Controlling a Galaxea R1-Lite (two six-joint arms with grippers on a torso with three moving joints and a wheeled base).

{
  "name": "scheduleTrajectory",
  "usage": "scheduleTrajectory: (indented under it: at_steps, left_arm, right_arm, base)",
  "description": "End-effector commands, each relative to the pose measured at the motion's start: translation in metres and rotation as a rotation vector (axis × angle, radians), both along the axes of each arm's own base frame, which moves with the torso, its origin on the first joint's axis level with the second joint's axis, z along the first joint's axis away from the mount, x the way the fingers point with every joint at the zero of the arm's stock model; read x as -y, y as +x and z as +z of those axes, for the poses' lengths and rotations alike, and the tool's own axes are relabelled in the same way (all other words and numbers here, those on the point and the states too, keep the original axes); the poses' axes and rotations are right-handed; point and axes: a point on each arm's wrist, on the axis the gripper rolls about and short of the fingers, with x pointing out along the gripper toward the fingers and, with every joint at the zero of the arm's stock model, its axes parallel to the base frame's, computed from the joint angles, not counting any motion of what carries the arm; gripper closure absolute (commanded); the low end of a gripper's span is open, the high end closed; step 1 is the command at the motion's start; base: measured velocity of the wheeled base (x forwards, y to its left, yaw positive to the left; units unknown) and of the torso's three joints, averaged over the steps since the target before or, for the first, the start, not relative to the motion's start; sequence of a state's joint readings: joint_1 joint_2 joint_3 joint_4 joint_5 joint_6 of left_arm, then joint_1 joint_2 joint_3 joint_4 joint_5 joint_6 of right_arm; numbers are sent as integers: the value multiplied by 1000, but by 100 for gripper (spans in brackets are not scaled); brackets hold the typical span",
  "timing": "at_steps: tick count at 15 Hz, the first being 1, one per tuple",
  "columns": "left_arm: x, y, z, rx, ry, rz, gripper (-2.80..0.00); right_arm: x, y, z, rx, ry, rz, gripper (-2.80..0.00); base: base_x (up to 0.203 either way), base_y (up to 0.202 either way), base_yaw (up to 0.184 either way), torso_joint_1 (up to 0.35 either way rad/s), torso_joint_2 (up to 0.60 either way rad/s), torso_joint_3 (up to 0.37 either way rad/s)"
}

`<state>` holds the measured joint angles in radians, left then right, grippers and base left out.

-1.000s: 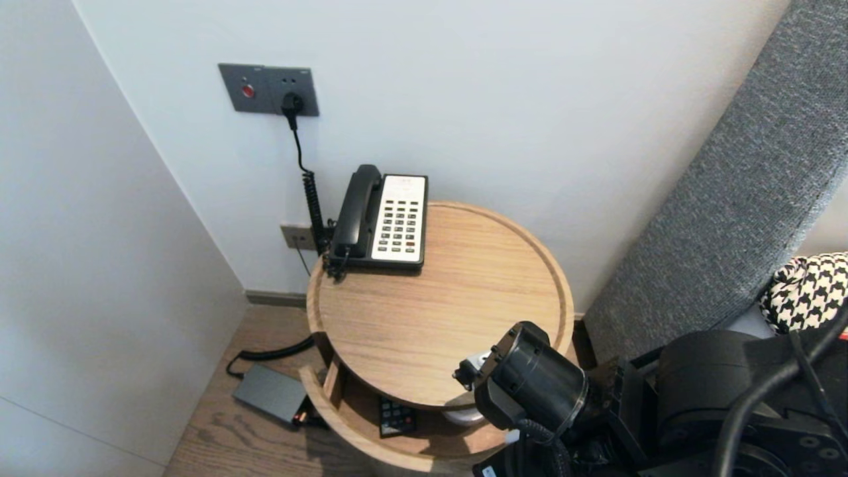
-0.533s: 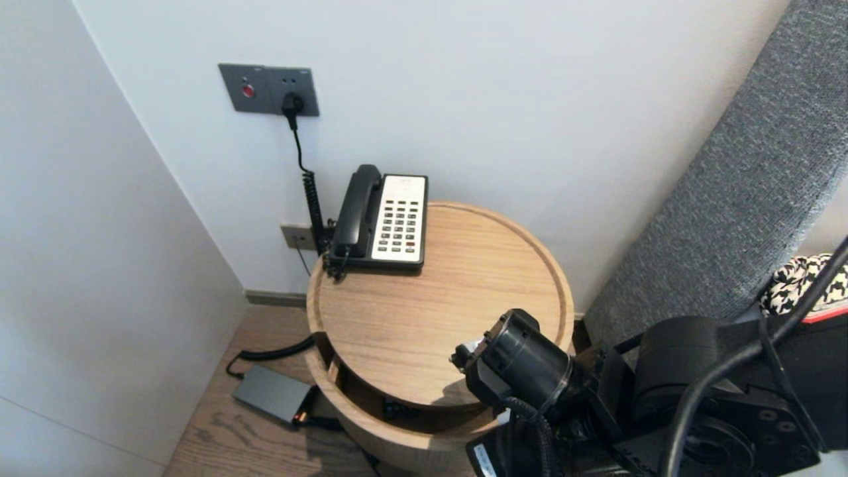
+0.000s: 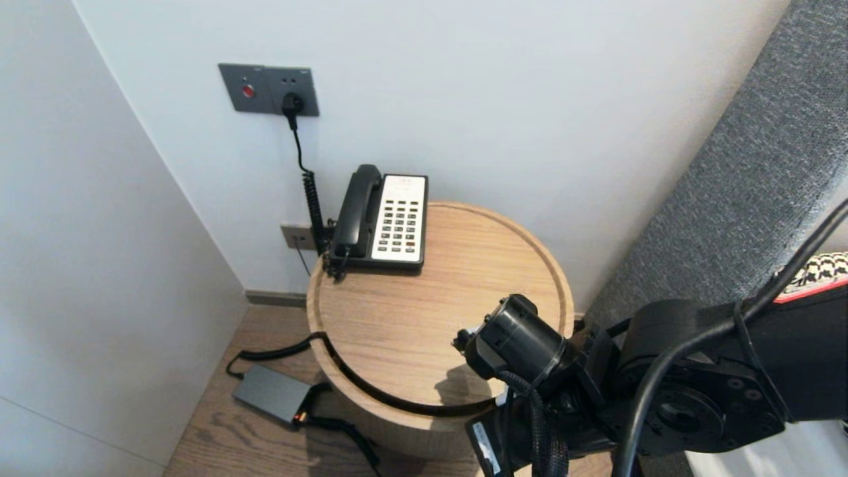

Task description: Close the nightstand drawer

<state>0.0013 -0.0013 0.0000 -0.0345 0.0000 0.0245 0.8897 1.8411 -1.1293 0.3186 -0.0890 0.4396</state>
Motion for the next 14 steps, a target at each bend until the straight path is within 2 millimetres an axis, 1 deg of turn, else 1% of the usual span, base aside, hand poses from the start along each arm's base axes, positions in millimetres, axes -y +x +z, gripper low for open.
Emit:
scheduleTrajectory:
  at_steps: [1, 3, 8, 14]
  left_arm:
    - [0, 1, -3, -11, 0, 0, 0]
    - [0, 1, -3, -11, 0, 0, 0]
    - [0, 1, -3, -11, 0, 0, 0]
    - [0, 1, -3, -11, 0, 0, 0]
  right_arm:
    - [-1, 6, -2, -1, -1, -14, 0]
    - [-1, 11, -2, 0, 0, -25, 0]
    - [1, 14, -1, 2, 3, -36, 0]
    - [6, 8, -7, -19, -21, -33, 0]
  base:
    - [0, 0, 0, 0, 0, 0]
    - [0, 0, 0, 0, 0, 0]
    - [0, 0, 0, 0, 0, 0]
    - [0, 0, 0, 0, 0, 0]
